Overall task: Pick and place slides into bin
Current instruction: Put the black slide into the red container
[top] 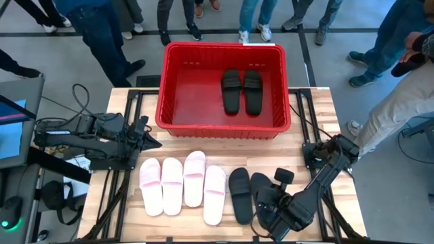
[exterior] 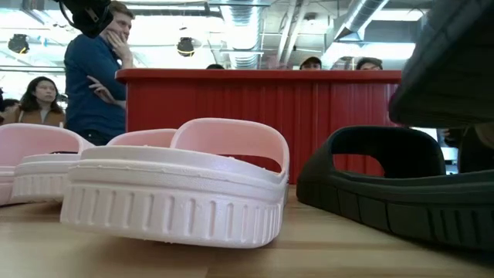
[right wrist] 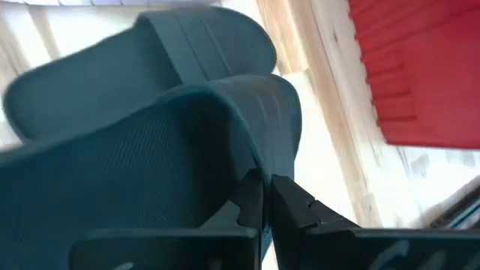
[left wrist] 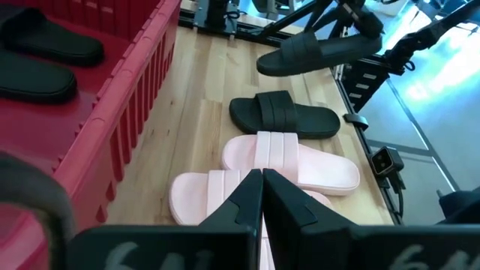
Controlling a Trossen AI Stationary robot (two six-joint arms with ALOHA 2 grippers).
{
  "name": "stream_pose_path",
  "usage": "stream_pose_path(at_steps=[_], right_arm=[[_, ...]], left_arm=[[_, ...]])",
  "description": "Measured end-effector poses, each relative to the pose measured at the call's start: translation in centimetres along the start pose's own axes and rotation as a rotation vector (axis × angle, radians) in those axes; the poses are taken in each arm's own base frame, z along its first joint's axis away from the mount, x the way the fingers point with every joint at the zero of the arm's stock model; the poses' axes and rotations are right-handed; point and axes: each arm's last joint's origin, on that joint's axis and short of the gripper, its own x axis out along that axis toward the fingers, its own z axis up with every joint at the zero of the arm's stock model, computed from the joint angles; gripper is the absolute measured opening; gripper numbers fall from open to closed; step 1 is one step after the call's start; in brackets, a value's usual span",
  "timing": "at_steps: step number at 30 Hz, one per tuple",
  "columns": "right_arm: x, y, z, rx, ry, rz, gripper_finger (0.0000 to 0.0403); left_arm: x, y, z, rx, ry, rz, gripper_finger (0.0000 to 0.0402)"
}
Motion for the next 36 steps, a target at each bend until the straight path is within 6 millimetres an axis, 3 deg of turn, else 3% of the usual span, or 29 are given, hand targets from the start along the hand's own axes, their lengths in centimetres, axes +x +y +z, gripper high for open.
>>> stream_pose_path(at_steps=[19,36], right_arm=[[-2.7,-2.8,5.1,-0.036,-0.125,0.067,0.0000],[-5.4,-6.7,9.4,-0.047,-0.288,0.058,0.0000]], left_arm=[[0.0,0.0,0.0,0.013,0.004,0.001,0.0000],[0.0,0.0,0.0,0.013,0.004,0.003,0.0000]])
